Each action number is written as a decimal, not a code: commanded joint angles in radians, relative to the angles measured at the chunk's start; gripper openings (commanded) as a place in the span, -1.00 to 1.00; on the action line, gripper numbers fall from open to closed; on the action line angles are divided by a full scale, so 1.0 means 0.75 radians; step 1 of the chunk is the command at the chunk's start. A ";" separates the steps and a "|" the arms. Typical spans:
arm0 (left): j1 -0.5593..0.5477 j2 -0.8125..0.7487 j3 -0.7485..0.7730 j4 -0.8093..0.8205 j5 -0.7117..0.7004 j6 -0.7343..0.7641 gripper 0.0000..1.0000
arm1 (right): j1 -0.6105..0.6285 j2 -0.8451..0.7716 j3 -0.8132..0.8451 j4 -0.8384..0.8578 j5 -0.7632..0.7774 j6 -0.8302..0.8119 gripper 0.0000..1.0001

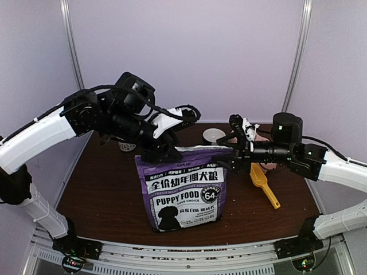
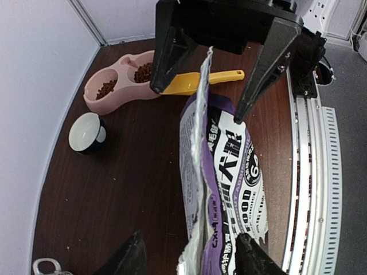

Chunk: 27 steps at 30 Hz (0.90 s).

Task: Serve the pet food
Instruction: Press the seal on the pet food bag.

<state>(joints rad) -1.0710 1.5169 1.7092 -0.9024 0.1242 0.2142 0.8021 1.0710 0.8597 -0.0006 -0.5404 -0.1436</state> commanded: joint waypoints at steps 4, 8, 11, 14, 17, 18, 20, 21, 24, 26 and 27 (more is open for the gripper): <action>-0.007 0.013 0.047 -0.038 0.000 0.036 -0.55 | -0.006 0.109 0.136 0.007 -0.186 -0.076 -0.06; -0.008 0.016 0.038 -0.038 0.009 0.034 -0.81 | -0.006 0.135 0.160 -0.018 -0.224 -0.091 -0.30; -0.008 0.017 0.033 -0.038 0.012 0.034 -1.00 | -0.006 0.143 0.172 -0.048 -0.228 -0.114 -0.58; -0.008 0.018 0.034 -0.038 0.017 0.037 -1.00 | -0.006 0.147 0.183 -0.093 -0.225 -0.137 -0.91; -0.008 0.018 0.034 -0.036 0.021 0.040 -1.00 | -0.006 0.133 0.167 -0.092 -0.206 -0.150 -1.00; -0.009 0.018 0.034 -0.036 0.023 0.041 -1.00 | -0.006 0.126 0.161 -0.086 -0.201 -0.150 -1.00; -0.010 0.024 0.034 -0.038 0.019 0.040 -0.89 | -0.006 0.114 0.151 -0.078 -0.195 -0.151 -1.00; -0.010 0.026 0.032 -0.038 0.010 0.040 -0.71 | -0.006 0.111 0.151 -0.078 -0.194 -0.149 -1.00; -0.010 0.031 0.025 -0.038 -0.018 0.042 -0.61 | -0.006 0.106 0.152 -0.080 -0.194 -0.149 -1.00; -0.009 0.031 0.021 -0.037 -0.028 0.044 -0.62 | -0.005 0.104 0.154 -0.080 -0.194 -0.148 -1.00; -0.008 0.030 0.019 -0.037 -0.032 0.046 -0.65 | -0.006 0.103 0.155 -0.079 -0.194 -0.148 -1.00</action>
<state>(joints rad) -1.0748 1.5311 1.7161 -0.9459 0.1211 0.2417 0.8005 1.1717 0.9665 -0.0509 -0.6857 -0.2584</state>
